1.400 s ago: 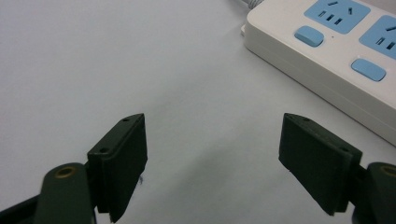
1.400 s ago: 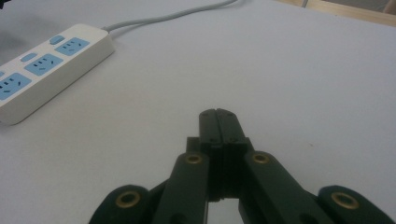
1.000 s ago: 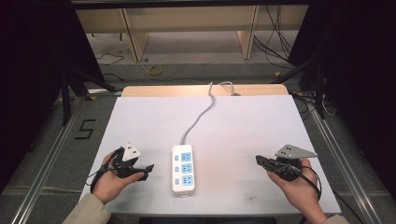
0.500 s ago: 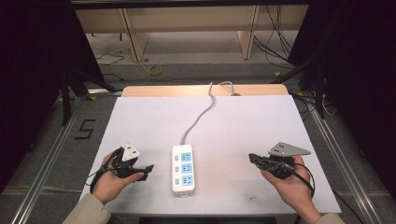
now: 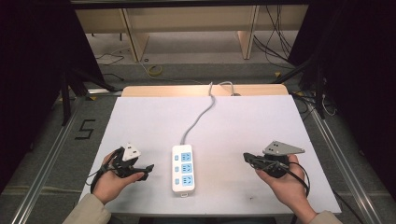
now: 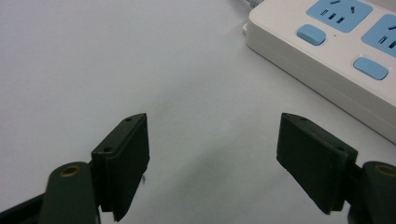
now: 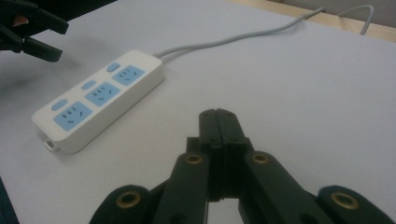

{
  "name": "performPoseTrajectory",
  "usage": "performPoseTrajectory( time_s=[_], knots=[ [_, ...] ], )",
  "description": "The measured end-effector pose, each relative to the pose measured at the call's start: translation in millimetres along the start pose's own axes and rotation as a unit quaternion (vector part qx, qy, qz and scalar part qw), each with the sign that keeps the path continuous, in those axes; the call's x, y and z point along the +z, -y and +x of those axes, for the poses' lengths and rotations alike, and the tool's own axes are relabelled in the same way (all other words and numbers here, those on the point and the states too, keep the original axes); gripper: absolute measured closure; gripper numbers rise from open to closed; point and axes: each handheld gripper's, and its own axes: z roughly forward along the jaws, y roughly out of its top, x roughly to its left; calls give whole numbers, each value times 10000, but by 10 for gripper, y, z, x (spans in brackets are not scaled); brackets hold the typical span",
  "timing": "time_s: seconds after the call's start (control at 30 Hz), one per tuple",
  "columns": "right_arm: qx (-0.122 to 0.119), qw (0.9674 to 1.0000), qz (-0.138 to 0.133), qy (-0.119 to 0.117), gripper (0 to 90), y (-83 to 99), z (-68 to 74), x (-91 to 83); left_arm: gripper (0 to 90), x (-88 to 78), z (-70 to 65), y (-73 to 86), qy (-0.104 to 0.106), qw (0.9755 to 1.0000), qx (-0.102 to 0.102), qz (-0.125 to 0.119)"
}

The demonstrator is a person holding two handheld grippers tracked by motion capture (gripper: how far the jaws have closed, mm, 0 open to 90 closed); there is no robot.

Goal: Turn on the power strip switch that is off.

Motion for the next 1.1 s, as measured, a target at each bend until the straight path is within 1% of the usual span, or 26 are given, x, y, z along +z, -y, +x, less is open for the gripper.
performPoseTrajectory(
  time_s=[0.23,0.3,0.43,0.77,0.87,1.0,1.07,1.1],
  knots=[
    [-96,9999,-16,-72,900,-23,19,34,243,0,-3,-1,-46,10000,14,-6],
    [-93,9999,-38,-88,900,-23,17,32,243,6,-3,-2,-42,10000,-12,19],
    [-94,9999,-33,-91,900,-25,22,32,243,5,-10,-6,-57,10000,-22,-11],
    [-97,9999,-47,-124,900,-65,39,85,236,2,-2,8,-70,10000,-2,2],
    [-104,9998,-36,-134,900,-78,48,98,235,-1,-7,8,-66,10000,-41,-33],
    [-132,9998,-29,-168,900,-102,73,141,235,1,-6,7,-48,10000,-6,1],
    [-157,9997,19,-206,900,-119,94,177,236,1,-7,5,-52,10000,5,6],
    [-179,9996,24,-215,900,-126,96,190,236,-1,-10,4,-48,10000,2,-23]
  ],
)
